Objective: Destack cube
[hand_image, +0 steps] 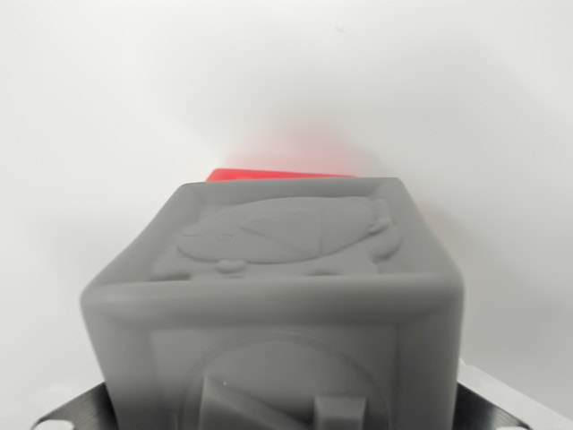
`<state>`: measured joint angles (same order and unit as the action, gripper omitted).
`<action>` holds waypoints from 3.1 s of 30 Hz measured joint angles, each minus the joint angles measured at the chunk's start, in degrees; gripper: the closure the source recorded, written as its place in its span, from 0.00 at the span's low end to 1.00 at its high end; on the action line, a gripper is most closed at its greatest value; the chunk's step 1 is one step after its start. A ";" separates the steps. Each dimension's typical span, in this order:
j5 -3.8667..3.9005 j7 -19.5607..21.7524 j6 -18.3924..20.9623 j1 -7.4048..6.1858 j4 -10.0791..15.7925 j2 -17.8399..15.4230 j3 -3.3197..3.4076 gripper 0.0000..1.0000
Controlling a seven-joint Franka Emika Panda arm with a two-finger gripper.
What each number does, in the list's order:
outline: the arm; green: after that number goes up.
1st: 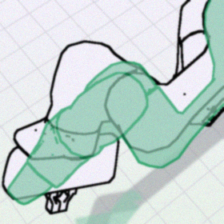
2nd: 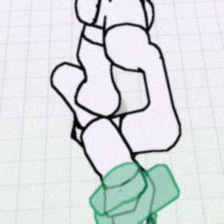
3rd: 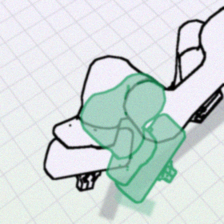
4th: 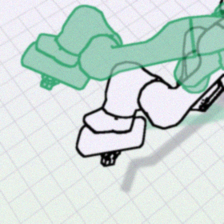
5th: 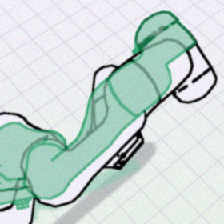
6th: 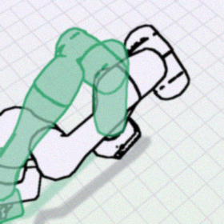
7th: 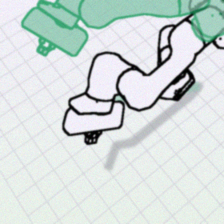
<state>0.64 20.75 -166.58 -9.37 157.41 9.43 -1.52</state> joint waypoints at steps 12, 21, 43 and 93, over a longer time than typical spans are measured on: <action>0.00 0.00 0.06 0.00 0.01 -0.02 0.00 1.00; -0.03 -0.04 1.56 0.00 0.22 -1.92 0.00 1.00; -0.60 -0.49 11.68 -0.01 0.88 -13.03 -0.09 1.00; -0.21 15.09 14.84 -1.50 -15.20 -0.03 -0.75 1.00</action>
<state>0.43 35.83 -151.73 -10.87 142.21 9.40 -2.27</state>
